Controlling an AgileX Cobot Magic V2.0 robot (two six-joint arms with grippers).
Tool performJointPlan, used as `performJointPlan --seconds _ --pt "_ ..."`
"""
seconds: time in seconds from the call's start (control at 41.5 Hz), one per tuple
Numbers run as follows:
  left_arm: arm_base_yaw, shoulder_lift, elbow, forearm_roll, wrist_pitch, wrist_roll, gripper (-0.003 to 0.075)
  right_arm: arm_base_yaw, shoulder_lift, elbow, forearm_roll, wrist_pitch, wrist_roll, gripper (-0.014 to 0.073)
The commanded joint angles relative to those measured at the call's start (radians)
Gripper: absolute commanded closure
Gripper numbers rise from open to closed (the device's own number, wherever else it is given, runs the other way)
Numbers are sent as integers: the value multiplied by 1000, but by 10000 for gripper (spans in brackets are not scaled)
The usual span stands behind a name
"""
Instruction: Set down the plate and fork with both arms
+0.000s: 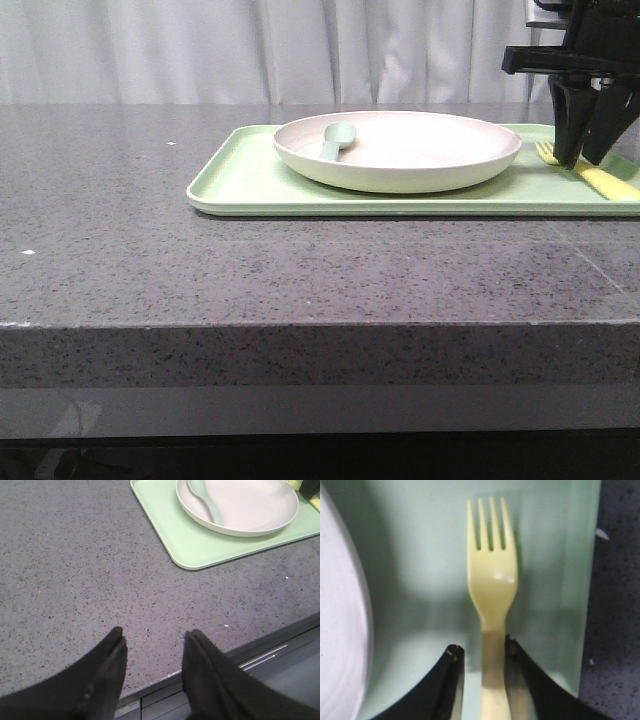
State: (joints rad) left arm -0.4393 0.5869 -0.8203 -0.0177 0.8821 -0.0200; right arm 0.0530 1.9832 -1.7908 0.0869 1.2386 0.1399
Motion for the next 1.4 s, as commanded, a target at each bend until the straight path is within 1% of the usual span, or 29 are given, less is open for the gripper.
performJointPlan --seconds 0.0,0.217,0.313,0.41,0.603,0.699,0.82,1.085,1.374 --pt "-6 5 -25 -4 -65 4 439 -5 -56 -27 -3 12 -16 345" --pt "-6 5 -25 -4 -65 4 439 0 -107 -44 -6 18 -23 345" --pt "-6 5 -25 -4 -65 4 439 20 -175 -35 -6 31 -53 345" --pt "-6 5 -25 -4 -65 4 439 49 -253 13 -8 13 -79 345" --pt "-6 5 -25 -4 -65 4 439 103 -480 223 -13 -151 -97 345" --pt "-6 5 -25 -4 -65 4 439 114 -609 336 -16 -194 -113 345" --pt "-6 5 -25 -4 -65 4 439 115 -763 457 -19 -202 -149 345" --pt "-6 5 -25 -4 -65 4 439 115 -1080 683 -37 -202 -149 345" --pt "-6 5 -25 -4 -66 4 439 115 -1386 877 -37 -231 -149 345"
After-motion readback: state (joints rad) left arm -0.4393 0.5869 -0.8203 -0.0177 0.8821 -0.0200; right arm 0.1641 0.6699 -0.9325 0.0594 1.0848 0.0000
